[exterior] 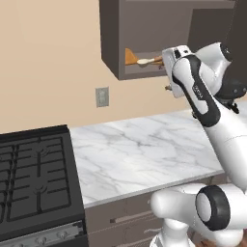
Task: Organize the utensils by type. Pick up the wooden spoons from the counter and place them in the open cabinet. Then pick up the metallic utensils from the counter and place them in the open drawer.
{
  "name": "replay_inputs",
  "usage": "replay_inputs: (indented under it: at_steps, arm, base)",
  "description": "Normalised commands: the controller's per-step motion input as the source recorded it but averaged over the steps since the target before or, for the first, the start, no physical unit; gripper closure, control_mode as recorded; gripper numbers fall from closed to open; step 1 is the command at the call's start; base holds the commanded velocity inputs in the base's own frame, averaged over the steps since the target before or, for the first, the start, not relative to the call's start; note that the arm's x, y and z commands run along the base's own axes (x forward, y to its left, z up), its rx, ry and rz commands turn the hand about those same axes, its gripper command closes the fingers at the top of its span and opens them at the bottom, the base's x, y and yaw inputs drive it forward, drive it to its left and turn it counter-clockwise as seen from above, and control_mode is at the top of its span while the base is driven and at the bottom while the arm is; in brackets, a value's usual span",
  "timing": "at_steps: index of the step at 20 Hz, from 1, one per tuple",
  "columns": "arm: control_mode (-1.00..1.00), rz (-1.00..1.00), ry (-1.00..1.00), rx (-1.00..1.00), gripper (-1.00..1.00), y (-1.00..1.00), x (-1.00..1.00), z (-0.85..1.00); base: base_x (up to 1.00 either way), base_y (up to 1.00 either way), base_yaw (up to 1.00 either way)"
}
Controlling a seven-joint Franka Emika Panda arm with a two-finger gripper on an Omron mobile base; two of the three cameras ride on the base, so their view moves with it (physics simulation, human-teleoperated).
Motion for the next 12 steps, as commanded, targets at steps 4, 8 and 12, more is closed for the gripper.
replay_inputs:
  at_steps: [4, 8, 12]
  arm:
    - [-1.00, -0.58, 0.12, 0.01, -1.00, 0.42, -0.79, -0.39]
    - [-1.00, -0.45, 0.21, 0.16, -1.00, 0.15, -0.77, -0.32]
    - [-1.00, -0.46, 0.17, 0.42, -1.00, 0.00, -0.69, -0.25]
  base:
    - [0.00, 0.00, 0.00]
    - [0.00, 0.00, 0.00]
    - [0.00, 0.00, 0.00]
